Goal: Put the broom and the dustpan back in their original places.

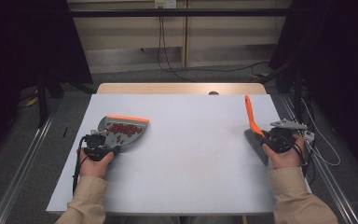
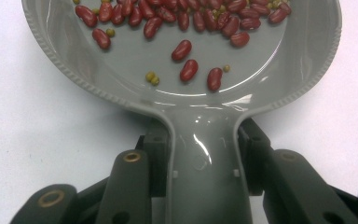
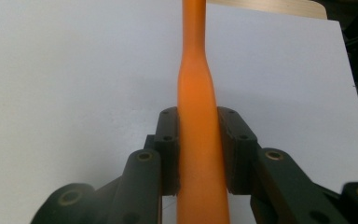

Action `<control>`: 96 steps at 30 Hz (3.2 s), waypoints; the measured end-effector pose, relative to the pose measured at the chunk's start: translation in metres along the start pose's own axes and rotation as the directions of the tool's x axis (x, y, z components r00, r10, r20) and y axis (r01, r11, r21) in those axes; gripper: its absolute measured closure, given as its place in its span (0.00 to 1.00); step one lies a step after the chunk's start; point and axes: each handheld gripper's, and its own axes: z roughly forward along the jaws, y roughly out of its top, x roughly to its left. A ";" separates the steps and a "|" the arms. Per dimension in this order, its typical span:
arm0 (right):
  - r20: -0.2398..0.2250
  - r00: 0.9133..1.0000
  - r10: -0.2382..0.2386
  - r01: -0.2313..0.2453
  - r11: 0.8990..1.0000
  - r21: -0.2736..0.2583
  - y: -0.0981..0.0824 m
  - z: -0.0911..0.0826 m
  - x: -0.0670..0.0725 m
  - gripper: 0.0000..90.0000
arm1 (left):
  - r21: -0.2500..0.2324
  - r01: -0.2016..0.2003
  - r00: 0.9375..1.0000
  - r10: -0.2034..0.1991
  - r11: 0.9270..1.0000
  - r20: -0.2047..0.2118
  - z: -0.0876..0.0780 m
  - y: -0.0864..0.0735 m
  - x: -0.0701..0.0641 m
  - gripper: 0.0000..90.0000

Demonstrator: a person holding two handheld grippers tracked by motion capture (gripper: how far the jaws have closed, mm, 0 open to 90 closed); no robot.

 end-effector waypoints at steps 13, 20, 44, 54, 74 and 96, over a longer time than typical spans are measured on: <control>-0.014 1.000 0.000 -0.001 1.000 -0.009 -0.001 0.002 0.009 0.79 | -0.019 0.001 1.000 0.000 1.000 0.026 -0.001 -0.004 -0.007 0.60; -0.020 1.000 0.004 -0.004 1.000 -0.013 -0.002 0.001 0.010 0.79 | -0.023 0.006 0.998 -0.005 1.000 0.058 -0.004 -0.007 -0.011 0.55; -0.151 0.988 0.036 -0.043 0.998 -0.041 -0.003 0.006 0.040 0.68 | -0.065 -0.023 0.990 0.032 0.998 0.140 -0.021 -0.011 -0.018 0.38; -0.253 0.967 0.037 -0.065 0.992 -0.105 -0.004 0.007 0.052 0.44 | -0.148 -0.068 0.983 0.092 0.987 0.159 -0.026 -0.012 -0.020 0.17; -0.305 0.951 -0.047 0.007 0.991 -0.132 -0.021 0.000 0.060 0.23 | -0.310 -0.185 0.910 0.281 0.933 0.303 -0.044 -0.016 -0.015 0.08; -0.314 0.947 -0.072 0.032 0.991 -0.131 -0.051 -0.013 0.050 0.20 | -0.347 -0.213 0.884 0.331 0.914 0.330 -0.048 -0.035 -0.002 0.07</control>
